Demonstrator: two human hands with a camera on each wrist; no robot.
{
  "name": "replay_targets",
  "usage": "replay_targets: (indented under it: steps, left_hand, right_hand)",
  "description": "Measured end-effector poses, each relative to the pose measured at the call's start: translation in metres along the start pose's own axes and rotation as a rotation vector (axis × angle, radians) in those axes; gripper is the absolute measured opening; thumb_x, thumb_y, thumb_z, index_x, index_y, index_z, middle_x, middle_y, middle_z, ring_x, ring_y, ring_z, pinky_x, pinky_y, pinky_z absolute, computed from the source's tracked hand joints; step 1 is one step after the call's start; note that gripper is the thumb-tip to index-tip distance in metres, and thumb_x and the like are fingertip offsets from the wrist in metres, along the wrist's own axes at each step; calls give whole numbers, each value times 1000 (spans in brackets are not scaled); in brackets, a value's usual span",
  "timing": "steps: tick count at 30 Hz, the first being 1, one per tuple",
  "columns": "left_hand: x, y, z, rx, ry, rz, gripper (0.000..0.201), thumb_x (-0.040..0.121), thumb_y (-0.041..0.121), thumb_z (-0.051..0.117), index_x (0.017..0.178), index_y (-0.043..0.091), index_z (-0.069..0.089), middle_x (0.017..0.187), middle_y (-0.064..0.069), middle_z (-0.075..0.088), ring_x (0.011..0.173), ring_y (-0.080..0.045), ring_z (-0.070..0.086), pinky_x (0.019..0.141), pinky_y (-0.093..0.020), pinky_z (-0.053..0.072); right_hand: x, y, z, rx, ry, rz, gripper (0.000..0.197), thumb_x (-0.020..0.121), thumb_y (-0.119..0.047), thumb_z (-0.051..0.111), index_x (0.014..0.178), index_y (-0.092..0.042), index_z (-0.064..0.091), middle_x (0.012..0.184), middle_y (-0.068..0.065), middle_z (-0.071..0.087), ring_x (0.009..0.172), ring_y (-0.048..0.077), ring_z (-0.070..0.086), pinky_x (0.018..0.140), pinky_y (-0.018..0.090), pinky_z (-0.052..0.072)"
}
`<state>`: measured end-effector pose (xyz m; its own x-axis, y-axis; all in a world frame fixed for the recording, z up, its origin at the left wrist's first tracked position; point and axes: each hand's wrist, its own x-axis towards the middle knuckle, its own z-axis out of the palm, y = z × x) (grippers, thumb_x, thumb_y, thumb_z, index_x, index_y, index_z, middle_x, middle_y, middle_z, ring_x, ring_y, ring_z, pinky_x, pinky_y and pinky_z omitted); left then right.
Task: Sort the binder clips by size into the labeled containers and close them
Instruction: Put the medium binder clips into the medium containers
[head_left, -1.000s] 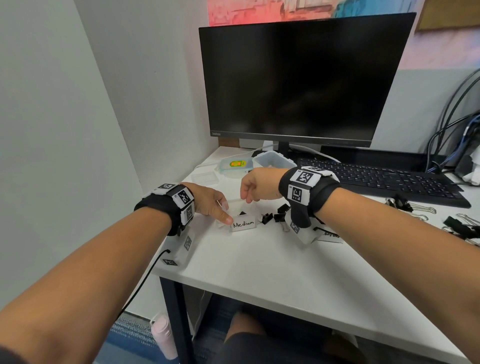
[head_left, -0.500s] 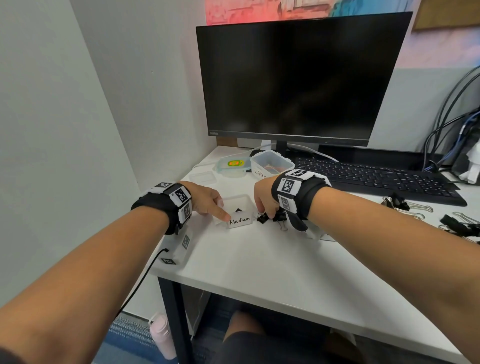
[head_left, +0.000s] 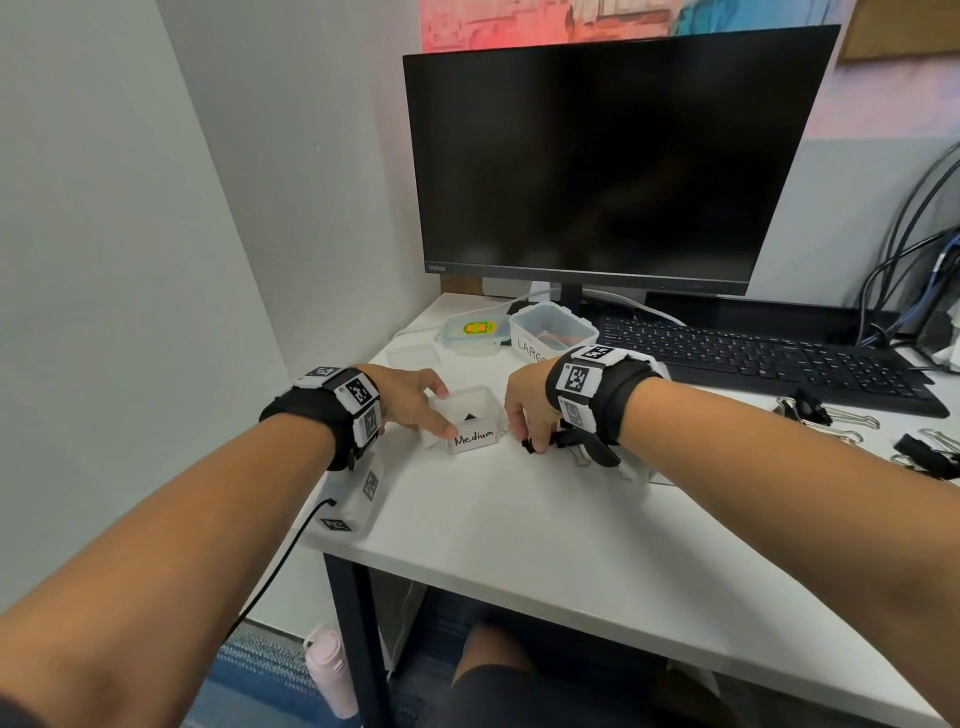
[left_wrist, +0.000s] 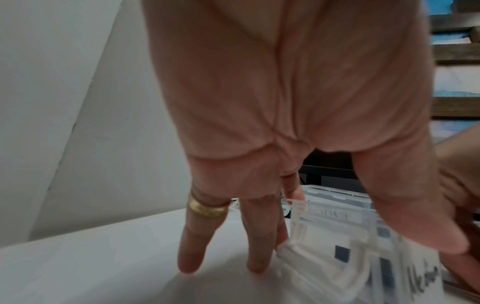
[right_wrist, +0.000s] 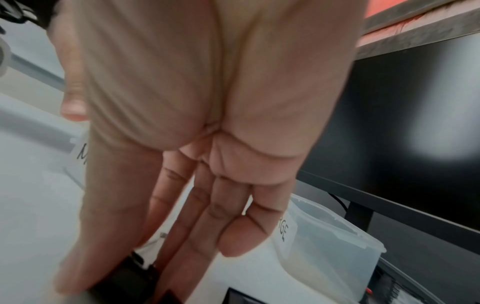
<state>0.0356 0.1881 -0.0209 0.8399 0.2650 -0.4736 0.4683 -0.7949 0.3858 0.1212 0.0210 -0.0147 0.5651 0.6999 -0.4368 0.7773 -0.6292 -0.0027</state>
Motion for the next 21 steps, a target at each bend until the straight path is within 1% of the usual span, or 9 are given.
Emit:
replay_targets:
  steps: [2,5,7,10,12,14,16,17,21]
  left_hand:
    - [1,-1,0,1,8,-9,69,80,31,75,136,25,36,132,-9,53,121,-24,53,70,-25,41]
    - [1,-3,0,0,15,-21,70,79,34,76,136,26,36,131,-7,53,123,-24,52,88,-32,39]
    - [1,-3,0,8,19,-23,71,79,36,75,136,27,35,131,-6,52,124,-24,50,92,-33,38]
    - [-1,-4,0,24,26,-17,71,79,38,74,137,27,35,132,-3,50,125,-24,47,99,-35,38]
    - [-2,-3,0,30,19,-17,71,79,38,75,136,27,35,132,-3,50,125,-24,47,100,-35,38]
    - [-4,-3,0,43,4,-22,79,71,45,78,136,28,34,133,-3,50,125,-24,47,102,-37,39]
    - [-7,-2,0,64,-9,-30,90,59,52,76,135,31,33,133,-2,49,125,-24,47,104,-40,39]
    - [-7,-2,1,64,-13,-32,90,58,52,76,135,31,33,133,-2,49,125,-24,47,104,-40,39]
    - [-5,-5,0,7,-28,-41,71,78,37,76,135,30,34,134,-5,50,125,-25,47,94,-33,40]
  right_hand:
    - [0,-2,0,-37,-3,18,30,71,-11,80,100,-11,73,63,-7,59,53,10,53,53,16,44]
    - [0,-3,-1,-25,-24,47,27,74,-8,77,100,-9,72,63,-4,60,54,12,55,56,19,46]
    - [0,-3,-2,-14,-35,53,24,76,-5,74,98,-9,70,65,-1,61,54,13,56,59,20,48]
    - [-2,-5,-2,-5,-30,48,27,76,-5,74,102,-9,66,67,0,60,53,12,56,55,19,45]
    - [-4,-6,-1,-20,-20,41,36,75,-8,77,110,-9,65,71,0,61,54,12,55,52,17,44]
    - [-7,-7,0,-22,-22,25,41,74,-9,78,113,-8,65,73,-1,61,53,11,55,49,15,43]
    - [-9,-7,1,-42,-16,15,39,74,-7,77,112,-8,66,66,-7,57,50,7,52,46,14,41]
    - [-9,-8,1,-55,-12,14,37,75,-6,76,110,-9,66,65,-9,55,50,5,51,47,14,41]
    - [-10,-8,3,-56,-25,30,27,77,-3,71,100,-16,64,61,-8,54,50,8,51,47,14,41]
